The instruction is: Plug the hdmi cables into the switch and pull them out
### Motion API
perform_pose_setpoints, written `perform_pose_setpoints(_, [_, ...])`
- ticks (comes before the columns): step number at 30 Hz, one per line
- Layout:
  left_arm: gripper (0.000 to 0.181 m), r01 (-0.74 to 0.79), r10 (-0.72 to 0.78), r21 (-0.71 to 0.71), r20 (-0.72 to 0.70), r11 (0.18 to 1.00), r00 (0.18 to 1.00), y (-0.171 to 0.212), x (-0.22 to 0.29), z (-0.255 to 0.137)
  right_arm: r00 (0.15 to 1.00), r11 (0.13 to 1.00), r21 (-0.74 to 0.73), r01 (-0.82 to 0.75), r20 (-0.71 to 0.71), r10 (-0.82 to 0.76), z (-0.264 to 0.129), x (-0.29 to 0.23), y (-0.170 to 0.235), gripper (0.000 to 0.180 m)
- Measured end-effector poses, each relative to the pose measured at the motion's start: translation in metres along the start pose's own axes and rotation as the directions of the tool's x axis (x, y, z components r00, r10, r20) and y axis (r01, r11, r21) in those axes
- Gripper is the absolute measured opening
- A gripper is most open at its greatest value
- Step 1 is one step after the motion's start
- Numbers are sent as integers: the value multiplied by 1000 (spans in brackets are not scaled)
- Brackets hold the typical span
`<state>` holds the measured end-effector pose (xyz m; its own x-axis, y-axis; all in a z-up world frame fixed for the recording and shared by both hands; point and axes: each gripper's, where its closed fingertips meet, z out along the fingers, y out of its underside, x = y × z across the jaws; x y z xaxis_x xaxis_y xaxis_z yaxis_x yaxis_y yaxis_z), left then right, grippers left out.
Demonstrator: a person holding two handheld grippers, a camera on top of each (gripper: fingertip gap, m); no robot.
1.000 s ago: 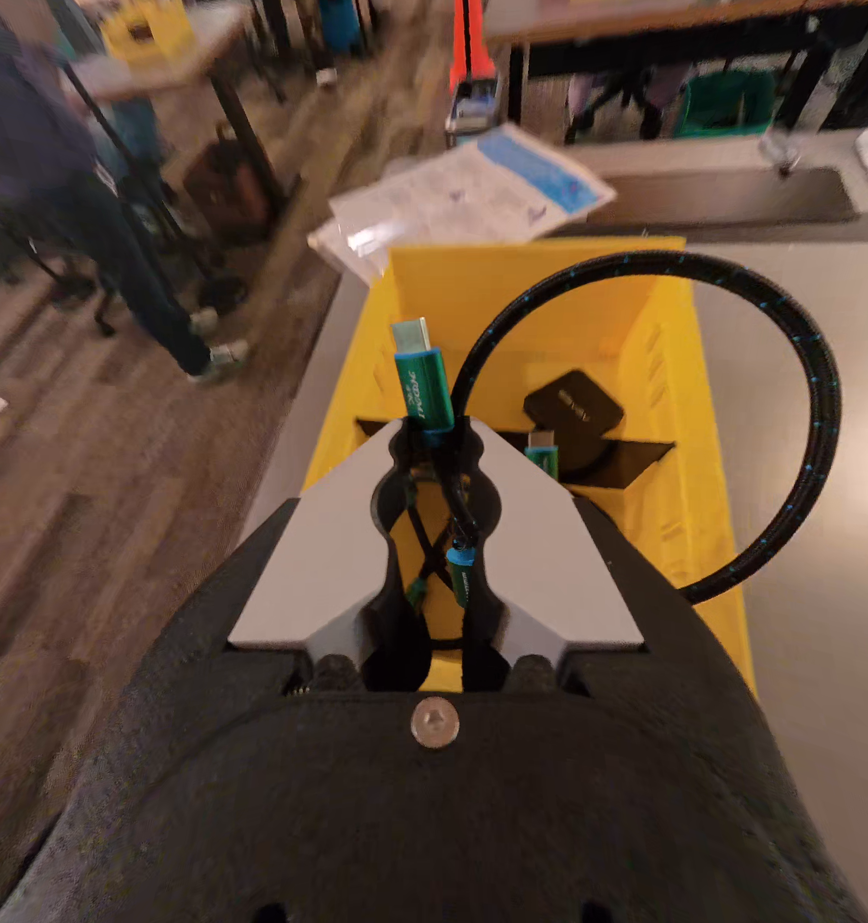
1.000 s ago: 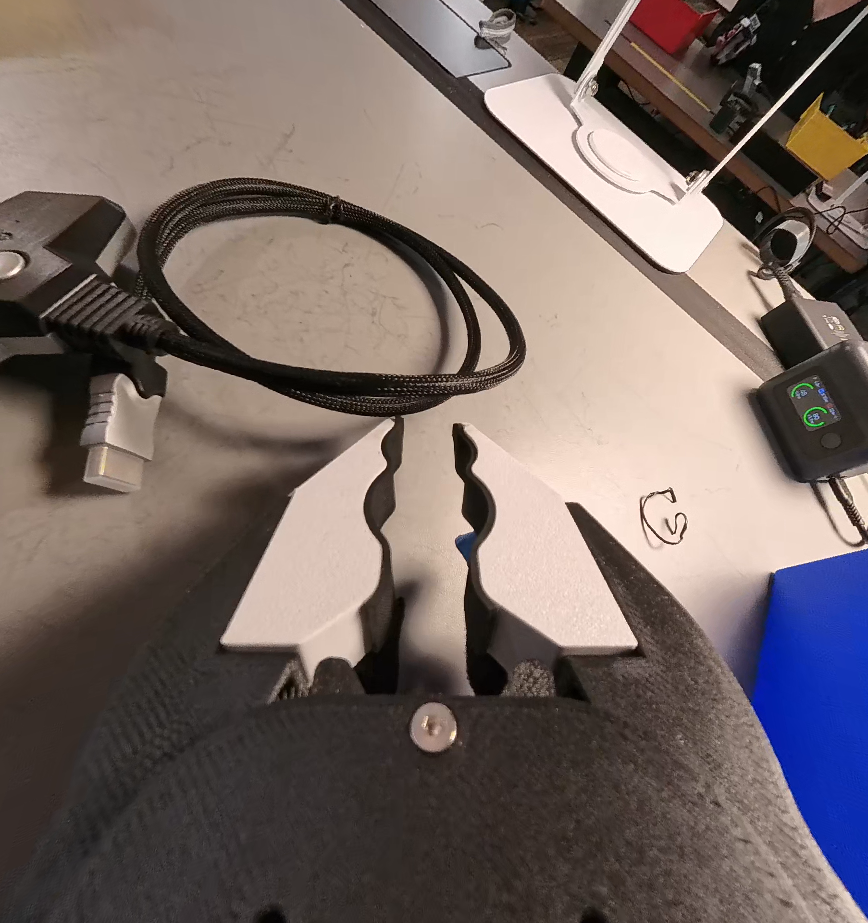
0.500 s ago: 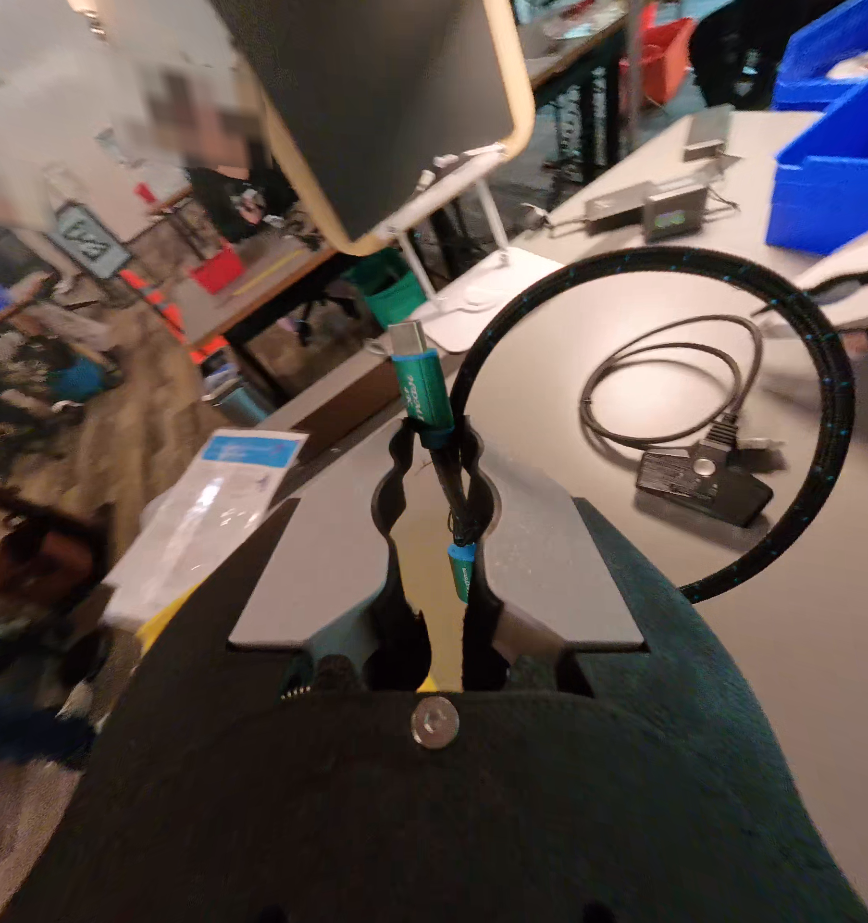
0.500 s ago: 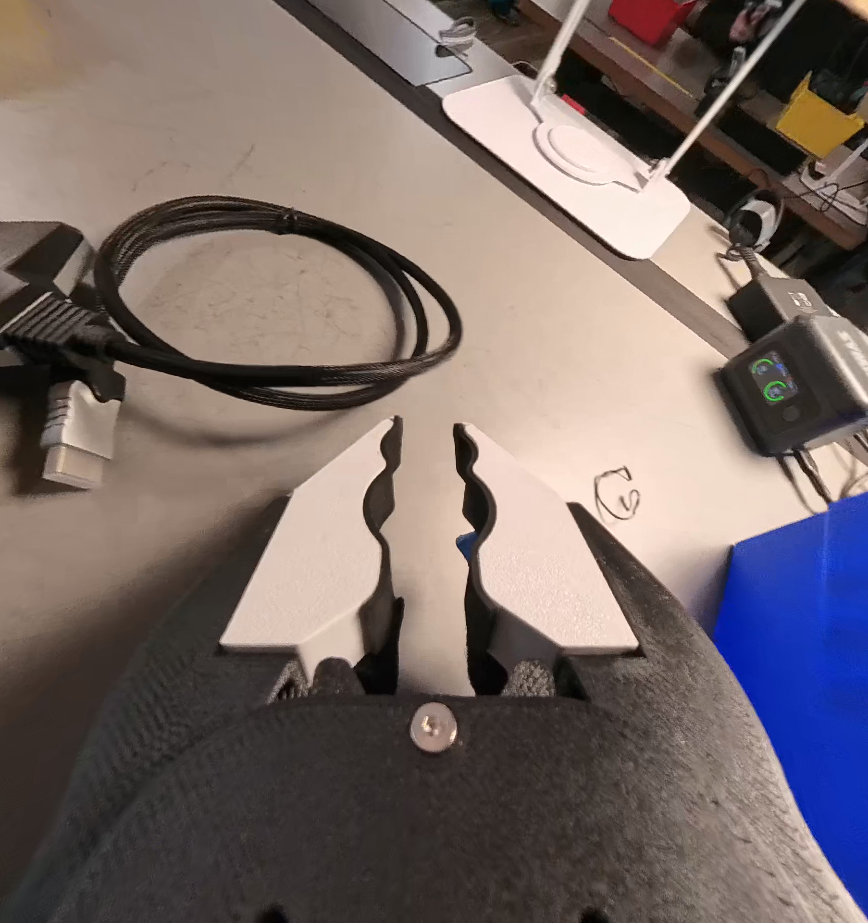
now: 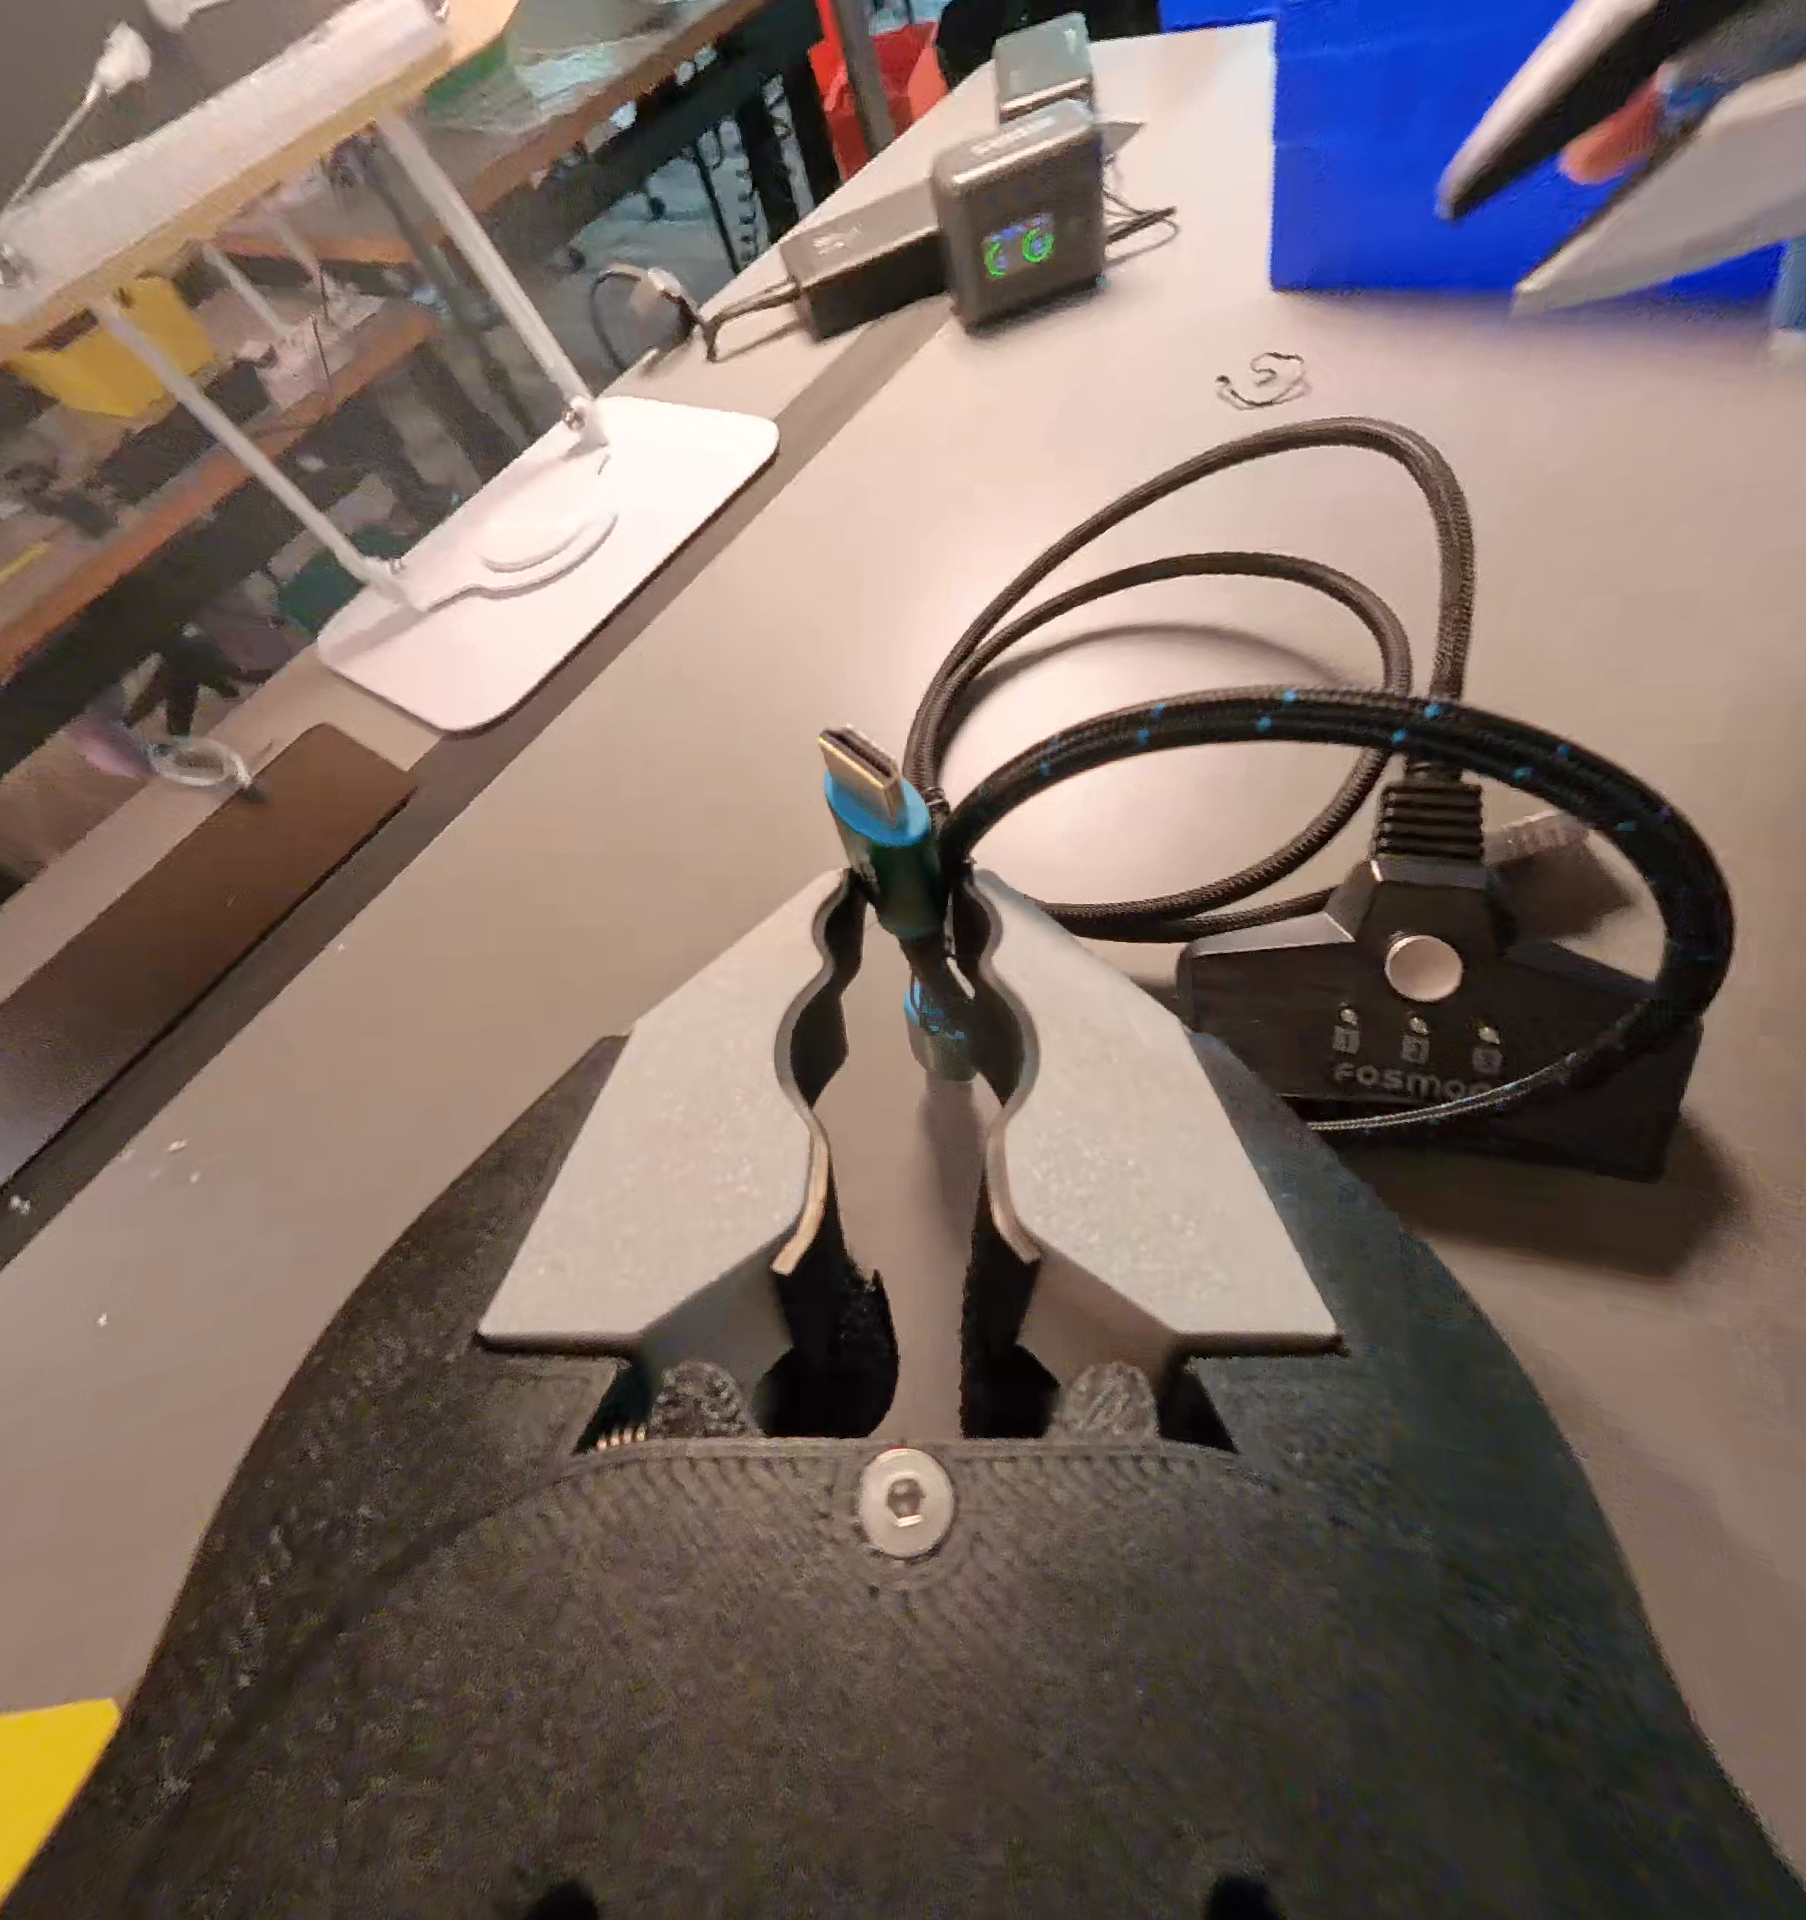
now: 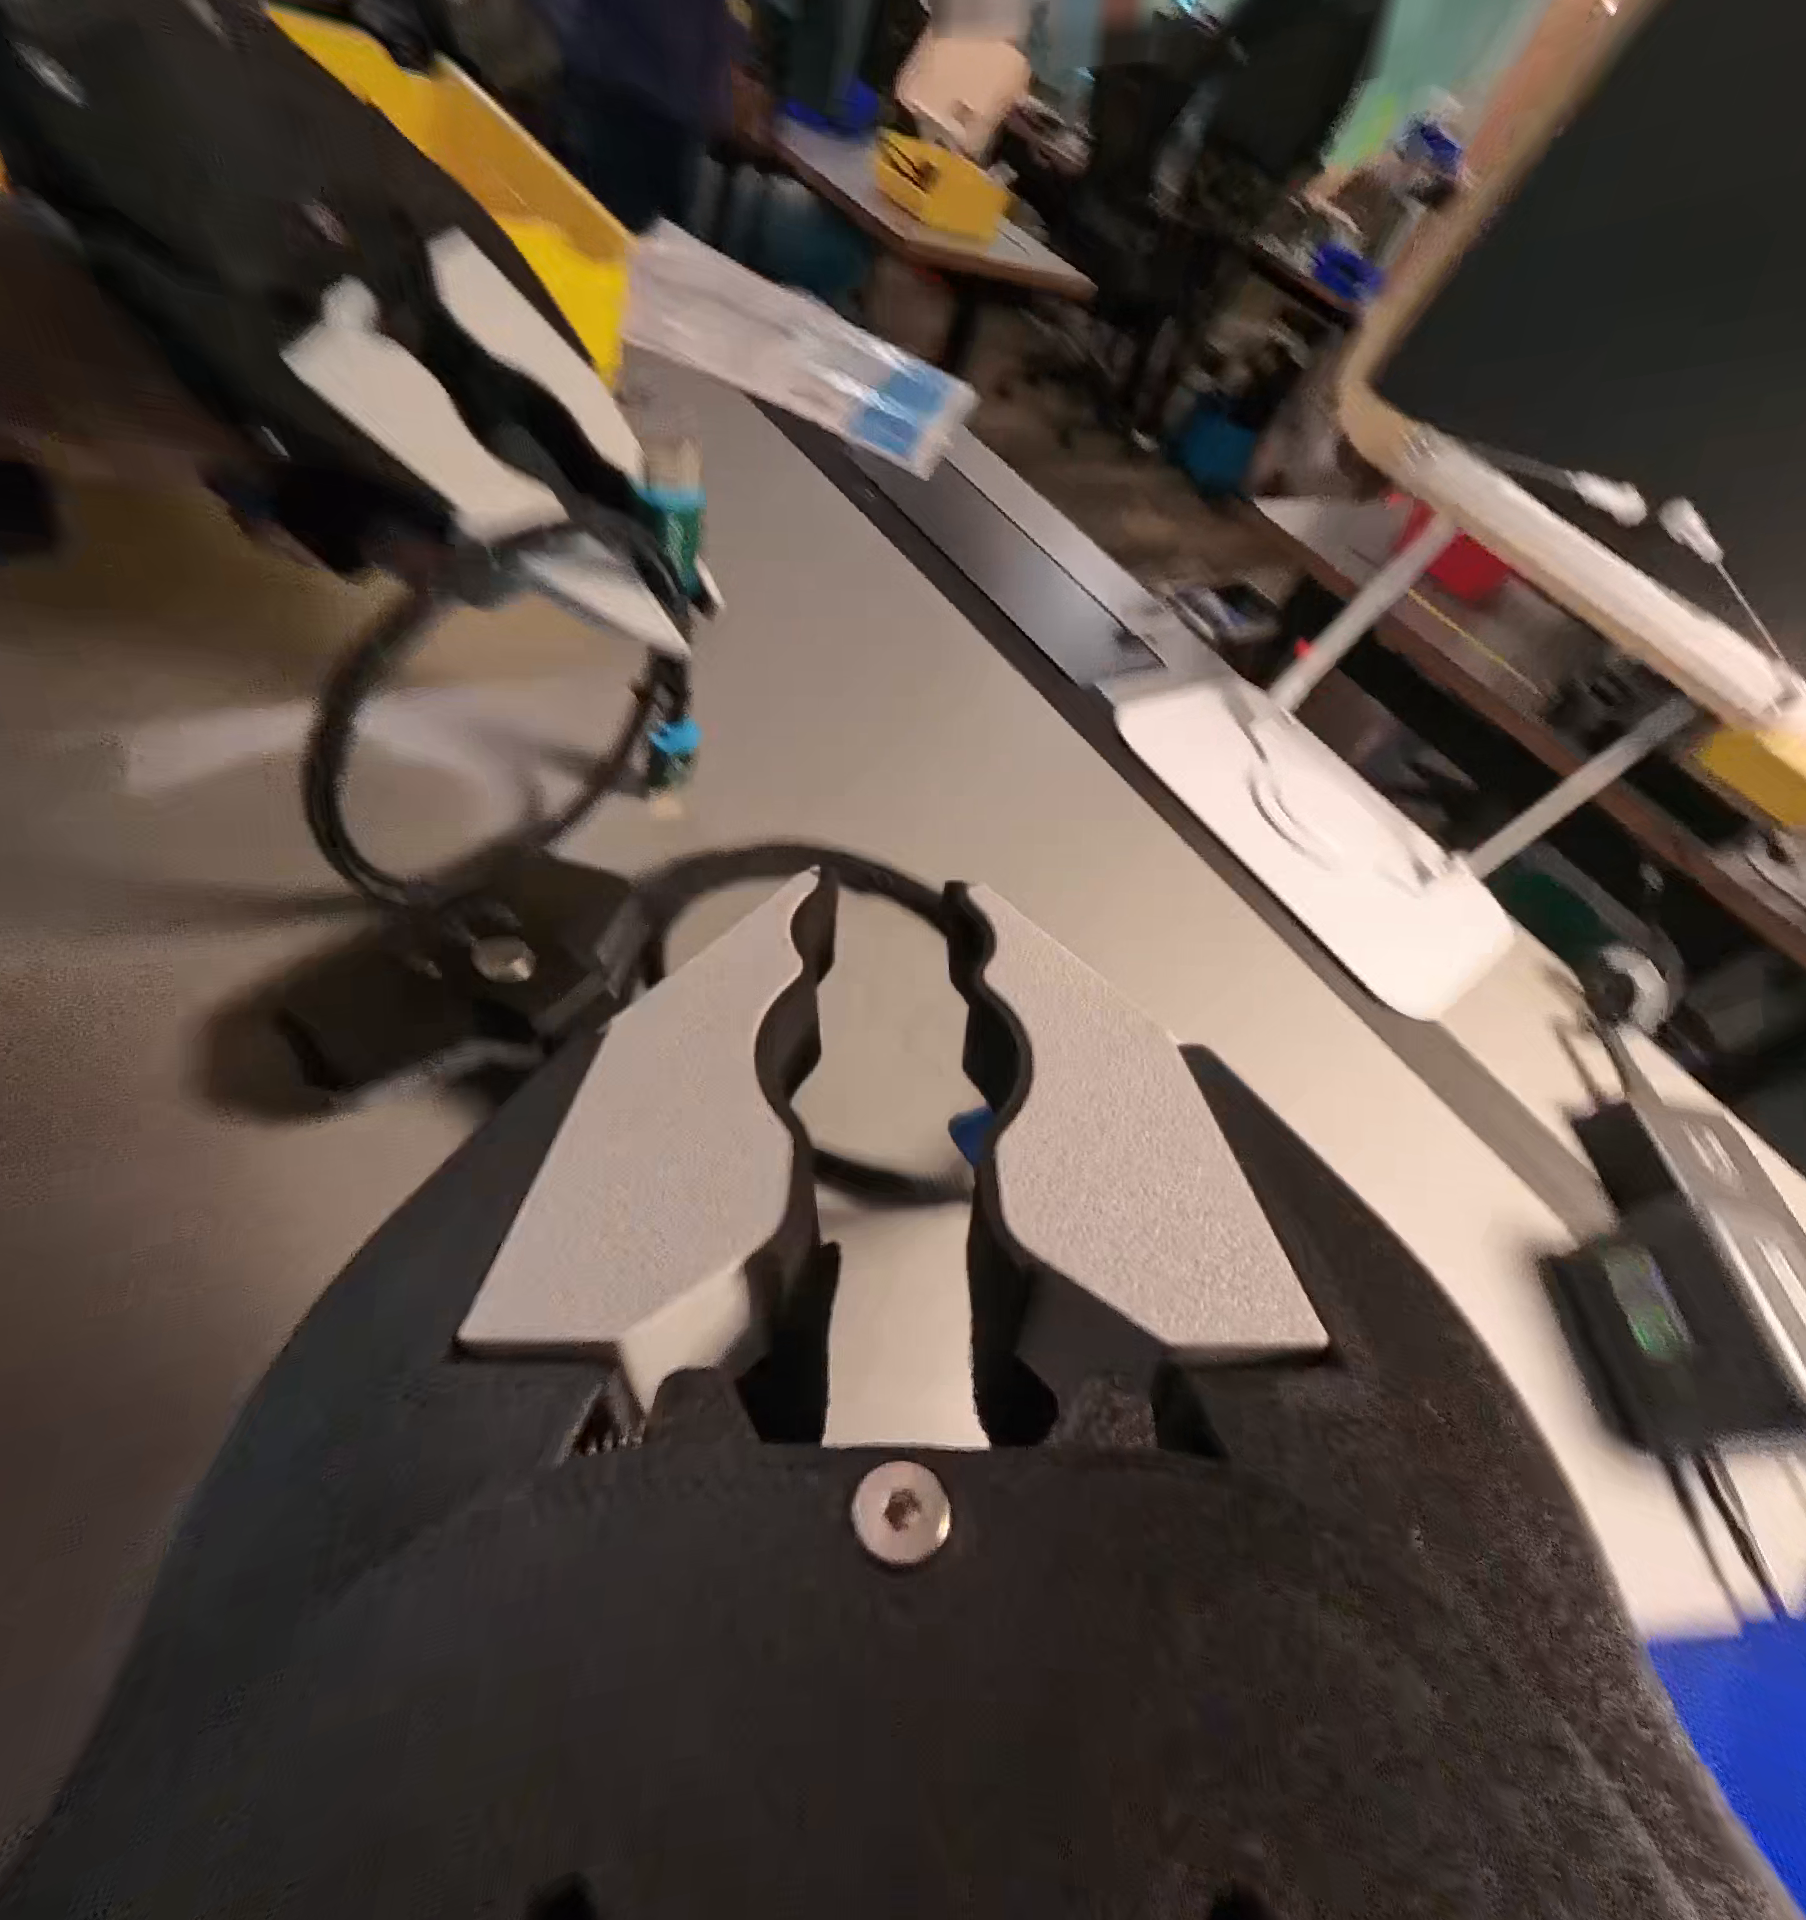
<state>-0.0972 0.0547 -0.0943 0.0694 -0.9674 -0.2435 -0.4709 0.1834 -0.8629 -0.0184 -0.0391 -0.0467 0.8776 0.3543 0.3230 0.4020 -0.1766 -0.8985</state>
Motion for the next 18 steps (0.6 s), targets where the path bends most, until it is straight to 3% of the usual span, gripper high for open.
perform_pose_setpoints(4, [17,-17,17,20,5,1000,1000,-1,9,-3,976,993,100,-69,212,46,33,-37,-44,29])
perform_pose_setpoints(8, [18,-9,9,44,7,999,1000,-2,14,-2,907,976,-6,-220,366,207,65,-73,-36,52])
perform_pose_setpoints(10, [16,-1,0,38,34,999,999,-1,9,-3,876,952,12,-305,395,276,64,-75,-37,32])
perform_pose_setpoints(12, [15,21,-22,20,49,1000,999,3,2,-5,901,952,16,-306,327,284,62,-62,-30,11])
perform_pose_setpoints(18, [15,100,-101,47,11,994,995,5,-1,-10,939,959,-73,-272,197,282,63,-42,12,1])
